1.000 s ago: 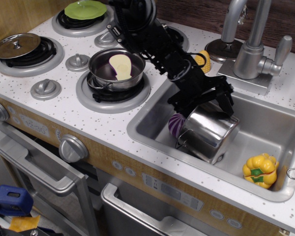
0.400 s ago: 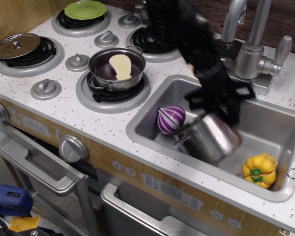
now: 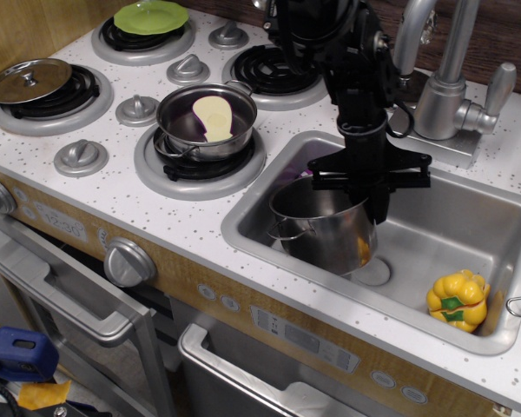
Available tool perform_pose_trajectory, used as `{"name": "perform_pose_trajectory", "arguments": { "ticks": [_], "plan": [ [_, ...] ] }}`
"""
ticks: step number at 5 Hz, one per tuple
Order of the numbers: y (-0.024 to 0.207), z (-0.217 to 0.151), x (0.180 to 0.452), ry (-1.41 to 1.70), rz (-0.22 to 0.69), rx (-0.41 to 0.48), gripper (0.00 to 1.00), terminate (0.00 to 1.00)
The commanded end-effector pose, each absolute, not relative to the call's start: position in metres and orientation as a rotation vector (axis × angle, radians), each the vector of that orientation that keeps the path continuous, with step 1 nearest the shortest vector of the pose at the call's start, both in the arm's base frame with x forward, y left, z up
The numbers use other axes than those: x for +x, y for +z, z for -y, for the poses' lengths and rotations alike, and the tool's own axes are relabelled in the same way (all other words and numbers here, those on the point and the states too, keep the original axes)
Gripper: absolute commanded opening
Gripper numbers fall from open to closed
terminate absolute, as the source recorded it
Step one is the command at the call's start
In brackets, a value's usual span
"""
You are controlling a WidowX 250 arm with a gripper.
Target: Flip pot upright in sink
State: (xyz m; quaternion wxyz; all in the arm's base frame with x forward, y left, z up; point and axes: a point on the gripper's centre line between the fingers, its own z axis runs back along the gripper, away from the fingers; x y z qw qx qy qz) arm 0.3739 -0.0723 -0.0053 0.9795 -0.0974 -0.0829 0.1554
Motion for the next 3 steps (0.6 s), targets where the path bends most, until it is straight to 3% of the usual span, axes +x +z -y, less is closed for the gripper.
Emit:
{"name": "perform_pose_trajectory", "arguments": {
  "ticks": [1, 2, 3],
  "plan": [
    [0.0023, 0.0791, 0.3904, 0.334, 0.305, -0.187, 0.0, 0.0],
    [-0.0053, 0.0803, 0.3917, 0.39, 0.372, -0.226, 1.0, 0.0],
    [-0.0053, 0.0803, 0.3917, 0.39, 0.372, -0.226, 1.0, 0.0]
  ]
}}
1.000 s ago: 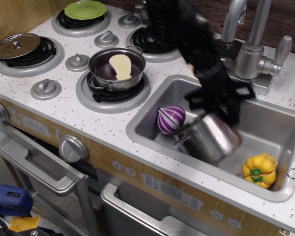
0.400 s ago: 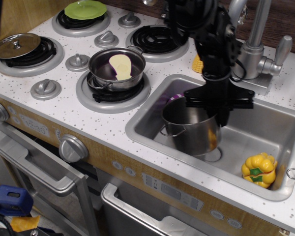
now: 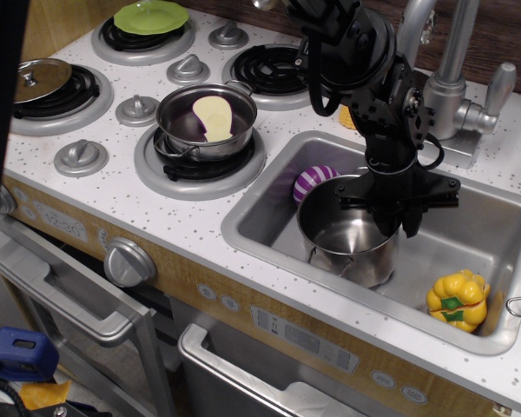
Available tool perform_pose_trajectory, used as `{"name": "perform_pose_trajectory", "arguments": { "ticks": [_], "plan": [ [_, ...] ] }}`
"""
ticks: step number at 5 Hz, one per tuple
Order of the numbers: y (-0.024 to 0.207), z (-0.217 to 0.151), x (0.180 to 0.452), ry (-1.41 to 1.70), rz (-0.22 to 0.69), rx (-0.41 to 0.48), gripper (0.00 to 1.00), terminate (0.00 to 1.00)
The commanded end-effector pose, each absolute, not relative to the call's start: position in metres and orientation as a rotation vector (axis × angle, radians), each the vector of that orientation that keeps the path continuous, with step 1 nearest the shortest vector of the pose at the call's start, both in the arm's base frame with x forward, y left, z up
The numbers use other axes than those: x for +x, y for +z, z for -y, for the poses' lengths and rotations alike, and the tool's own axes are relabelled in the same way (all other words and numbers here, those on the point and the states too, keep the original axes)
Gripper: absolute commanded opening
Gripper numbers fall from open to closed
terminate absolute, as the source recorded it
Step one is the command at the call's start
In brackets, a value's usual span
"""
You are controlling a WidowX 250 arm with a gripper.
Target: Flip pot upright in sink
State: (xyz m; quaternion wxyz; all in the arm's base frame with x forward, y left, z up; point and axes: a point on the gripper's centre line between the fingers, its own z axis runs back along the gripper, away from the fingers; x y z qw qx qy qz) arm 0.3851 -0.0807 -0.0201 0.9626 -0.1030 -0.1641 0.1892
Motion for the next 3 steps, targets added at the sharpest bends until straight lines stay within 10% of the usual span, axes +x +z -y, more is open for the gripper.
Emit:
{"name": "perform_pose_trajectory", "arguments": {
  "ticks": [1, 2, 3],
  "plan": [
    [-0.0053, 0.0803, 0.3917, 0.39, 0.372, -0.226, 1.0, 0.0],
    [-0.0053, 0.0803, 0.3917, 0.39, 0.372, -0.226, 1.0, 0.0],
    [-0.0053, 0.0803, 0.3917, 0.39, 0.372, -0.226, 1.0, 1.0]
  ]
}}
